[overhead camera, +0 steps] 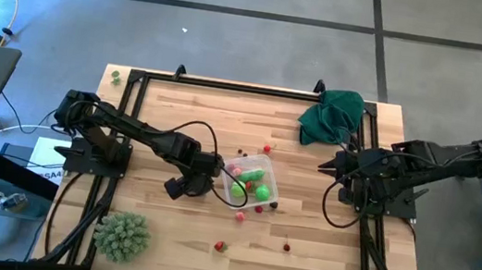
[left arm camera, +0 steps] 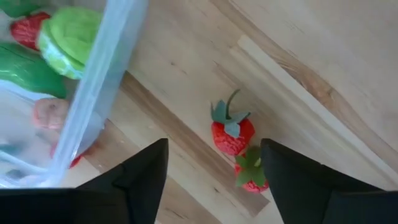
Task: Pick and placing Produce into tupperware
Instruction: Put the red strawberry into the transparent container
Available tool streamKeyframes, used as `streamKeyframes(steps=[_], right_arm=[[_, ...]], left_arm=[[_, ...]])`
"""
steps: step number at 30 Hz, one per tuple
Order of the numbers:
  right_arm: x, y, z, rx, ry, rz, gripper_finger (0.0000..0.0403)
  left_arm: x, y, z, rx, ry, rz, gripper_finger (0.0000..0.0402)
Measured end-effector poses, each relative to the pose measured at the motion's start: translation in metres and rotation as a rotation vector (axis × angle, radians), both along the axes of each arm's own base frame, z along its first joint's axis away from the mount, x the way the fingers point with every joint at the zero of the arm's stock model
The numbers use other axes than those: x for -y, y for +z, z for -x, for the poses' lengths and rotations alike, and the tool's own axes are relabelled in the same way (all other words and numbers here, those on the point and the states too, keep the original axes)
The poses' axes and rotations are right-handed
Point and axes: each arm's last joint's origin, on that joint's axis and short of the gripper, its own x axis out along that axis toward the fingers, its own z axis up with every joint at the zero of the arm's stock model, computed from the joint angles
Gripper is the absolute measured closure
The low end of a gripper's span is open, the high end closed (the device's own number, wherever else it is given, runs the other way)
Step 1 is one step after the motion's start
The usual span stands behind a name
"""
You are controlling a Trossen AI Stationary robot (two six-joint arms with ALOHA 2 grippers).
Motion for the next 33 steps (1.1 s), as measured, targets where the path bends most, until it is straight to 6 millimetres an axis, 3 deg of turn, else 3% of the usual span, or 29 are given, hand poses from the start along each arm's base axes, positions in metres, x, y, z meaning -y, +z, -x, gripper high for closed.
streamKeyframes(steps=[7,21,33], right_arm=[[0.0,0.0,0.0,0.0,0.0,0.0,0.0371],[0.0,0.0,0.0,0.0,0.0,0.0,0.0371],[0.0,0.0,0.0,0.0,0.0,0.0,0.0371]], left_arm=[[0.001,-0.012,-0.003,-0.046,-0.011,0.049,0.0145],[0.002,-0.04,-0.012,-0.128,0.039,0.075,0.0181],[0.002,-0.049,-0.014,-0.15,0.04,0.076,0.0205]])
